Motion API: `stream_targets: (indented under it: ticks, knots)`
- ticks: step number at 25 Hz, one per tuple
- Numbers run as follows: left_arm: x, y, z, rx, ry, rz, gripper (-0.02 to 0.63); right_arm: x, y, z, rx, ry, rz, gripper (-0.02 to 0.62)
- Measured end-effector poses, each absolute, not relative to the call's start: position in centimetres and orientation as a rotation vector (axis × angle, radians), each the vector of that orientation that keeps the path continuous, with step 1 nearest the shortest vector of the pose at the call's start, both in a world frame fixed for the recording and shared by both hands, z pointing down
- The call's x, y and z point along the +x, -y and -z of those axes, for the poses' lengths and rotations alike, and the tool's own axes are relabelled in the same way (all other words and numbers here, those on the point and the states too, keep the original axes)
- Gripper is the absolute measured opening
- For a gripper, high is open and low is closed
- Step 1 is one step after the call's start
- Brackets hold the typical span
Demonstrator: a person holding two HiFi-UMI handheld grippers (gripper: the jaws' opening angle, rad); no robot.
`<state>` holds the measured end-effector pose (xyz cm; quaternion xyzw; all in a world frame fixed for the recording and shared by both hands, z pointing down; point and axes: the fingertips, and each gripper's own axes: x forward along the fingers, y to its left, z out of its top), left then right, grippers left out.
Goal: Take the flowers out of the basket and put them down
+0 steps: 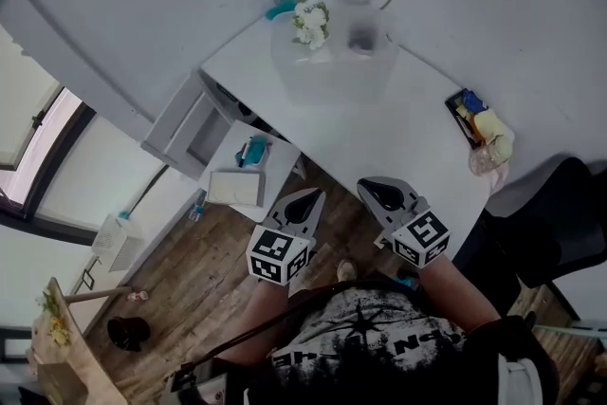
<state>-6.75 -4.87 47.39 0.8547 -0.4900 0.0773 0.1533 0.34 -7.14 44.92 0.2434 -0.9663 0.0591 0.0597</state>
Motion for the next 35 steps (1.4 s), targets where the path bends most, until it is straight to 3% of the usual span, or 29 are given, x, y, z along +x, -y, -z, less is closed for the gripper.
stream_targets:
  ticks: [18,35]
  knots:
    - [-7.5,11.9,-48.4,2.422,1.442,-0.264,0.011,0.4,14.0,-46.4,0.736,2.900,-0.166,0.018]
    - [-13.8,27.2,-46.6,2.572,1.235,-0.253,0.011,-5.3,26.9,-45.9,0.983,2.848,-0.241,0.018]
